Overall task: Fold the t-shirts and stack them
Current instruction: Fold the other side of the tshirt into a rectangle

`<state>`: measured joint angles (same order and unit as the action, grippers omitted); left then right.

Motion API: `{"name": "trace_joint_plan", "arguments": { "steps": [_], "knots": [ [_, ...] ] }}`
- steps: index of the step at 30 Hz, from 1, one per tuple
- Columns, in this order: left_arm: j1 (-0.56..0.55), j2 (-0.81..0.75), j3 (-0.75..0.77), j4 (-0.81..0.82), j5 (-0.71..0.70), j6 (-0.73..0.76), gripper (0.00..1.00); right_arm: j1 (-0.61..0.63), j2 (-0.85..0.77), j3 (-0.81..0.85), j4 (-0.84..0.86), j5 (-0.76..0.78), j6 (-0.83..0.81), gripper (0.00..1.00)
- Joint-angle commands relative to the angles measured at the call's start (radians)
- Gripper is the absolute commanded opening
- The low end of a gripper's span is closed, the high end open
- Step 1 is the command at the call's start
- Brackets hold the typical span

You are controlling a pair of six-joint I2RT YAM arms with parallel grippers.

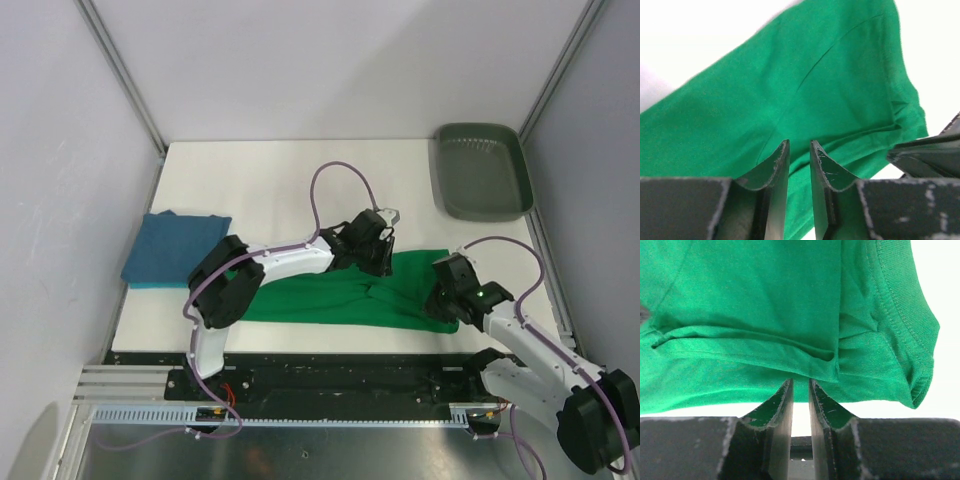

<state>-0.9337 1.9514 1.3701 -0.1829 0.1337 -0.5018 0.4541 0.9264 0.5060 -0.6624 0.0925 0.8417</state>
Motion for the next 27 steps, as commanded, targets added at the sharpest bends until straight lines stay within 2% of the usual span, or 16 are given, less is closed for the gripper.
{"name": "trace_joint_plan", "arguments": {
  "steps": [1,15,27],
  "knots": [
    [-0.001,0.039,0.009,0.007,-0.015,-0.024,0.27,-0.02,-0.044,0.019,-0.003,0.016,0.02,0.23],
    [-0.003,-0.059,-0.129,0.008,0.025,-0.017,0.26,-0.217,0.04,0.049,0.065,-0.049,-0.101,0.23],
    [-0.021,-0.116,-0.204,0.009,0.041,0.014,0.25,-0.264,0.149,0.06,0.141,-0.065,-0.134,0.22]
  ]
}}
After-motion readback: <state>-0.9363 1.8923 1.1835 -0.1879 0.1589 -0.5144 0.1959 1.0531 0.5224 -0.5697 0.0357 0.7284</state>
